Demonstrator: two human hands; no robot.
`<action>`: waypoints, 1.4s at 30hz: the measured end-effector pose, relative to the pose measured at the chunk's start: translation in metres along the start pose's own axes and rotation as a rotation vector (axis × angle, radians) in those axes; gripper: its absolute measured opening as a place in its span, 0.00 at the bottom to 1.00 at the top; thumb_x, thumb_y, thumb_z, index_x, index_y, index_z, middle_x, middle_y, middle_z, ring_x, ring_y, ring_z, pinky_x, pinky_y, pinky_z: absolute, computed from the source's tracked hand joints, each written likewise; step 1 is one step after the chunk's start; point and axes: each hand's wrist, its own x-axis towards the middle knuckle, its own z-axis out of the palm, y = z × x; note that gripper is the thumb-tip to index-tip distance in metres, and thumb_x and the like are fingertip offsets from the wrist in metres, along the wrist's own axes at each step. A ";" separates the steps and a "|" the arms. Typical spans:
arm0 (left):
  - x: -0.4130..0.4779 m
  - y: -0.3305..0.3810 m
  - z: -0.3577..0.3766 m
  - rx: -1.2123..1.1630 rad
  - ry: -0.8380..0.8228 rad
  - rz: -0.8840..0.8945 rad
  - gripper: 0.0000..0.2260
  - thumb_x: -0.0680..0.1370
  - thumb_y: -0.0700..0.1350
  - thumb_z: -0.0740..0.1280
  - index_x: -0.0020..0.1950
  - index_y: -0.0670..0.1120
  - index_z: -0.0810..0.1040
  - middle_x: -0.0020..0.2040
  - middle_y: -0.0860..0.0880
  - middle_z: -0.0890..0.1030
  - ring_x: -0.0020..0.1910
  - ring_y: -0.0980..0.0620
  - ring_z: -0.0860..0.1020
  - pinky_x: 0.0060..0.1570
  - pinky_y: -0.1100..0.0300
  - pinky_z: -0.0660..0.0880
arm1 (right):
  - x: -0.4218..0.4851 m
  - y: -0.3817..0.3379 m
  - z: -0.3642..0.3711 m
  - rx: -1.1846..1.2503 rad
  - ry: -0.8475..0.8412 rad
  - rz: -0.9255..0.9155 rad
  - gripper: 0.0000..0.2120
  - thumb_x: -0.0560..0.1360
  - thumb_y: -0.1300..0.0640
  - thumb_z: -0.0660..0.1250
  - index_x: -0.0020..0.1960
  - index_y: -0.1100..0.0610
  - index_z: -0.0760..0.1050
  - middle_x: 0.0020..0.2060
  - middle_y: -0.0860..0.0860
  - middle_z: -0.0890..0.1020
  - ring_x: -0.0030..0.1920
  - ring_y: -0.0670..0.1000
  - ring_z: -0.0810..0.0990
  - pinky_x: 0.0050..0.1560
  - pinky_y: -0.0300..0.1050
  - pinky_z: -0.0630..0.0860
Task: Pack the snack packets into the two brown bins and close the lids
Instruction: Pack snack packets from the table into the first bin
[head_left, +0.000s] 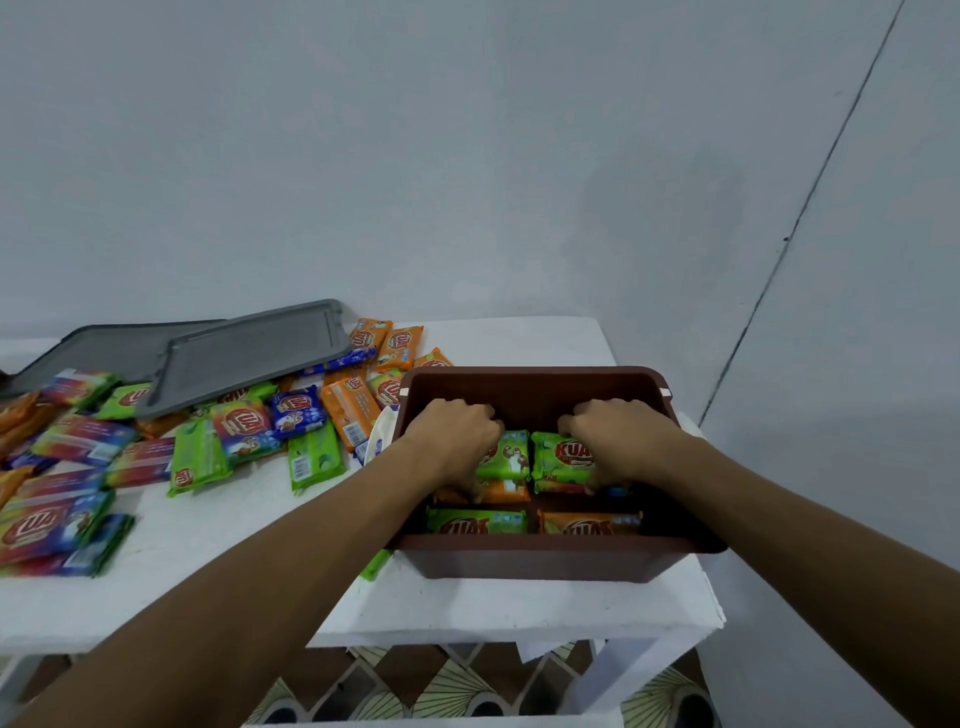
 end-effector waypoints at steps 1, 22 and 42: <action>0.001 -0.001 0.000 -0.009 0.001 -0.009 0.31 0.68 0.62 0.74 0.65 0.46 0.73 0.59 0.47 0.76 0.54 0.44 0.78 0.41 0.52 0.71 | 0.000 0.000 0.000 -0.002 -0.003 0.004 0.38 0.64 0.42 0.77 0.69 0.51 0.67 0.61 0.52 0.76 0.58 0.55 0.77 0.49 0.49 0.75; -0.005 0.002 -0.001 0.014 0.004 -0.087 0.24 0.73 0.60 0.71 0.61 0.45 0.75 0.56 0.46 0.79 0.54 0.44 0.79 0.47 0.51 0.74 | -0.003 -0.008 0.001 -0.085 0.076 0.057 0.35 0.67 0.42 0.74 0.68 0.54 0.66 0.54 0.53 0.79 0.52 0.55 0.79 0.45 0.48 0.75; -0.093 -0.127 0.036 -0.108 0.484 -0.127 0.11 0.77 0.50 0.62 0.56 0.48 0.77 0.53 0.48 0.77 0.52 0.45 0.77 0.43 0.53 0.73 | 0.029 -0.047 -0.059 0.130 0.358 0.095 0.04 0.76 0.46 0.64 0.45 0.45 0.73 0.36 0.42 0.76 0.40 0.48 0.76 0.37 0.44 0.72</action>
